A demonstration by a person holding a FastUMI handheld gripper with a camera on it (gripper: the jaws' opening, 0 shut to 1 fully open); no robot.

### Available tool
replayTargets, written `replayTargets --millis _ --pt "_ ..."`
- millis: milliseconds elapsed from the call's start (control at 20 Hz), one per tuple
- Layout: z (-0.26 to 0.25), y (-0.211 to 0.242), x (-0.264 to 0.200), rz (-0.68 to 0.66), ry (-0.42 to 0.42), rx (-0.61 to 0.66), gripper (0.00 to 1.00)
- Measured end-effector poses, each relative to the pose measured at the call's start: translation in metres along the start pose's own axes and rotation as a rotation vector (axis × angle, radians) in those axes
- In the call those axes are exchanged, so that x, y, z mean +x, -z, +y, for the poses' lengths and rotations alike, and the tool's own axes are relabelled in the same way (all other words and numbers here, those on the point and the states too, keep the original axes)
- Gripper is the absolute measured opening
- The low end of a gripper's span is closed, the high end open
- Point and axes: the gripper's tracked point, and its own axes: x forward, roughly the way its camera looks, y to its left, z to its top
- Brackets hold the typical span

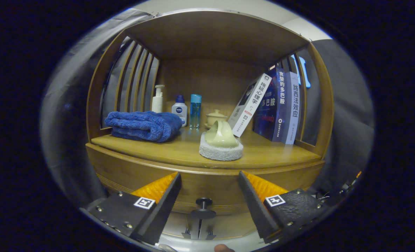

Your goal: Pull open the drawer, take out the items inside it, and place them on the countertop above the cabinet.

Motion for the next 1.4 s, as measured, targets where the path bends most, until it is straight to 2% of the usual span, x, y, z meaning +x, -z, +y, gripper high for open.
replayTargets --millis 750,1000,1150,1400 --pt "0.003 -0.002 0.000 -0.014 0.008 -0.032 0.97" --pt "-0.011 -0.006 -0.003 -0.020 0.014 0.003 0.97" --pt "-0.018 -0.020 -0.024 -0.040 0.005 0.014 0.97" --pt "-0.043 -0.064 -0.085 -0.121 -0.011 0.011 0.97"
